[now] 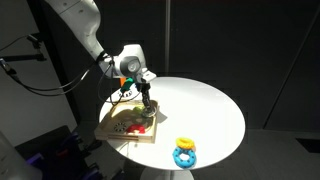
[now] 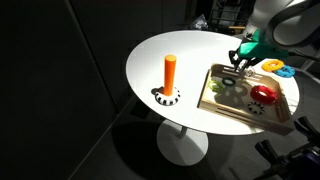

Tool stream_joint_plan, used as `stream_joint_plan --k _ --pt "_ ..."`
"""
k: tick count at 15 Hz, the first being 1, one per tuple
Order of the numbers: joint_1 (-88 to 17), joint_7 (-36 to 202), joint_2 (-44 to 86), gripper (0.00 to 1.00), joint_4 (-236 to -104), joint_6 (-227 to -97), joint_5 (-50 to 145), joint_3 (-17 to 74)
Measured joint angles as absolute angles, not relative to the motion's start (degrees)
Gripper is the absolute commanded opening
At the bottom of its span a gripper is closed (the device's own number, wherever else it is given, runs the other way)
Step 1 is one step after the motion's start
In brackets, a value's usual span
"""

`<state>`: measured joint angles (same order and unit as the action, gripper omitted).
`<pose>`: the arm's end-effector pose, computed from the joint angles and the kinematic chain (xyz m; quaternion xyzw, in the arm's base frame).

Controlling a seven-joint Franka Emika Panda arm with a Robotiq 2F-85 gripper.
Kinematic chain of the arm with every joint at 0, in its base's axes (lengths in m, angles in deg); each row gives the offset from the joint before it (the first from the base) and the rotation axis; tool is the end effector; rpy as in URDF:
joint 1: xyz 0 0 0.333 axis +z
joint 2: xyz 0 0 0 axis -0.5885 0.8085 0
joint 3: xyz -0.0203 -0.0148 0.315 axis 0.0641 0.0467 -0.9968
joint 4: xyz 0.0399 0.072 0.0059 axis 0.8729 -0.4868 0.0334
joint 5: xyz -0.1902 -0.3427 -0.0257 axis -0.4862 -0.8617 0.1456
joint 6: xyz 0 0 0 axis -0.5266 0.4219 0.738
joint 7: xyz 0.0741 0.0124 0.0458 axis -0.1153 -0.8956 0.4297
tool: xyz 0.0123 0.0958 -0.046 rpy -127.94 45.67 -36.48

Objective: Remove the clear ring from the box and place it on the table.

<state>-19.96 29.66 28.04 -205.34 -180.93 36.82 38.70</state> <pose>0.5509 0.0266 0.1949 0.9269 -0.3606 0.0706 0.0759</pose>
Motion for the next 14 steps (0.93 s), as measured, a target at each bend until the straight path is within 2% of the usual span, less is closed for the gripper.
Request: stream_joint_plan --k 14 --pt "-23.7 22.1 26.3 0.09 -204.8 -177.3 23.5 45.0"
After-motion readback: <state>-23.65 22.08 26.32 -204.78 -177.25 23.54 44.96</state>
